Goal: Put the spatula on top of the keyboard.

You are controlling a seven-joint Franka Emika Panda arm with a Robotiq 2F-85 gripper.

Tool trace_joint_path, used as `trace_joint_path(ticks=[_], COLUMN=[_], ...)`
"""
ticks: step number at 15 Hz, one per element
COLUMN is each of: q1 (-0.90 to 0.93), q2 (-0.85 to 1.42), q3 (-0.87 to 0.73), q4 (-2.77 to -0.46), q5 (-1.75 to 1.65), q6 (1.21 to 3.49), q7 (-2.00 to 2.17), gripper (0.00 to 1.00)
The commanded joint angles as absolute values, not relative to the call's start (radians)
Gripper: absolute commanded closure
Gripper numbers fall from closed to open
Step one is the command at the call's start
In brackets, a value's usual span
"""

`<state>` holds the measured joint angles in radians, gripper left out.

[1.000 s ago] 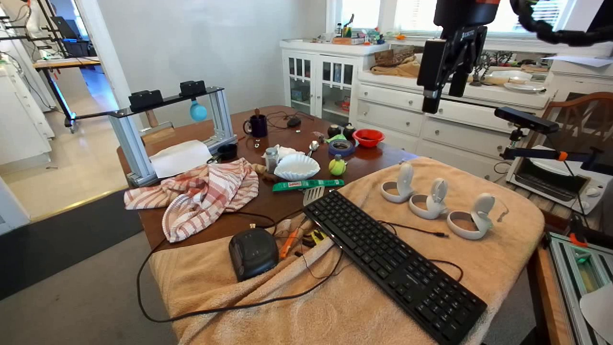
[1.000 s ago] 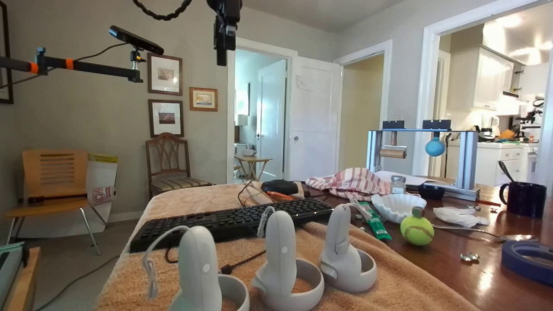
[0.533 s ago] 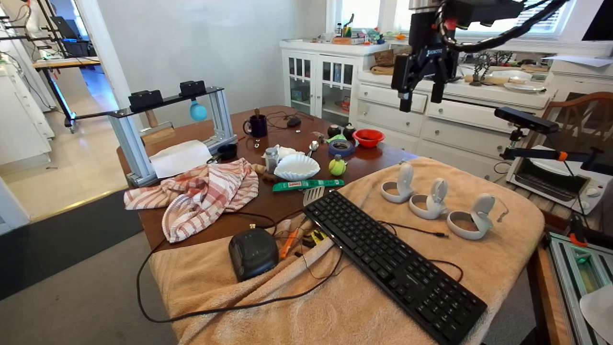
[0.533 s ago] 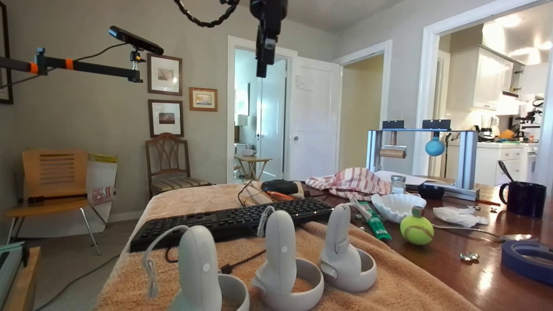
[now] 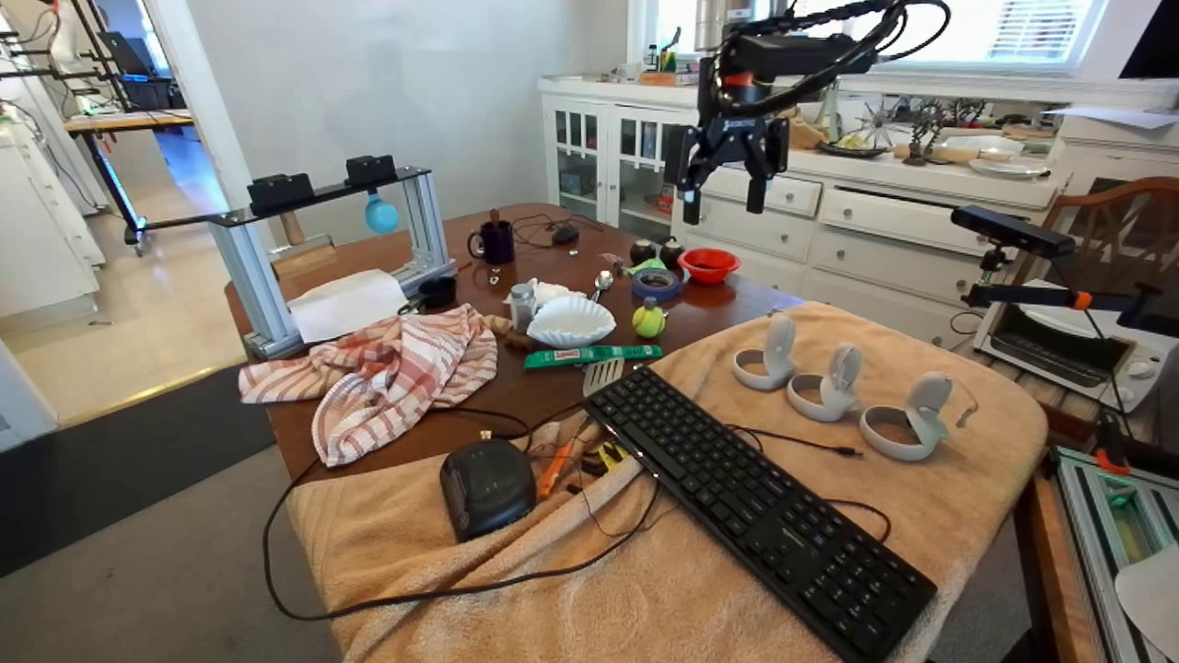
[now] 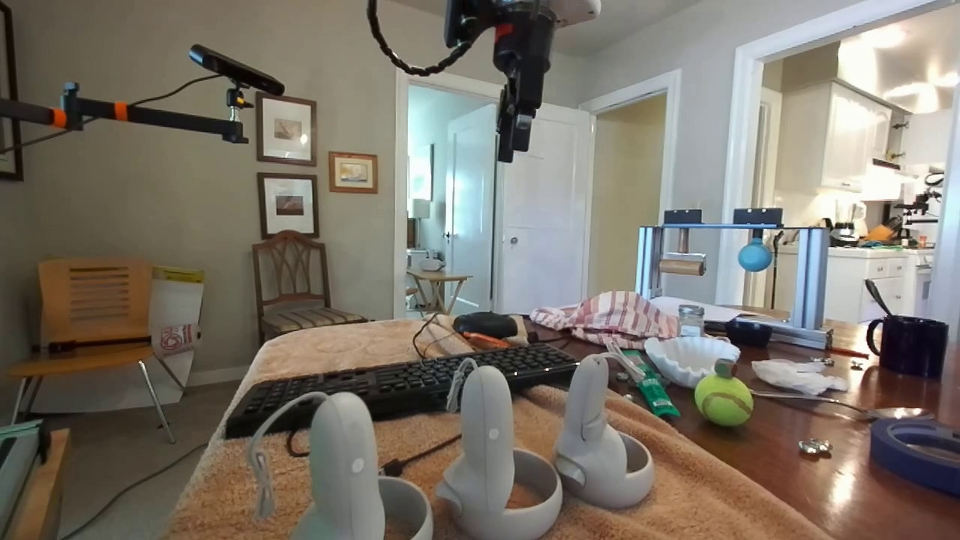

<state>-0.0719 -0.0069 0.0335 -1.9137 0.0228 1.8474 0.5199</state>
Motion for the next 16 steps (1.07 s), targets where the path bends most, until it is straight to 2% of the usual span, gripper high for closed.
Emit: trace_joint_path(ticks=[1,9,16], q1=[-0.040,0.049,0.136], q2=[0.177,0.497,0.666], q3=[0.018,0.008,-0.014], q4=[-1.718,-1.362,-1.219], q5=[0.066,0.111,0.034], q6=[1.751,1.533,1.472], q7=[0.603,0.850,0.923], gripper=[0.00,0.00,0.00])
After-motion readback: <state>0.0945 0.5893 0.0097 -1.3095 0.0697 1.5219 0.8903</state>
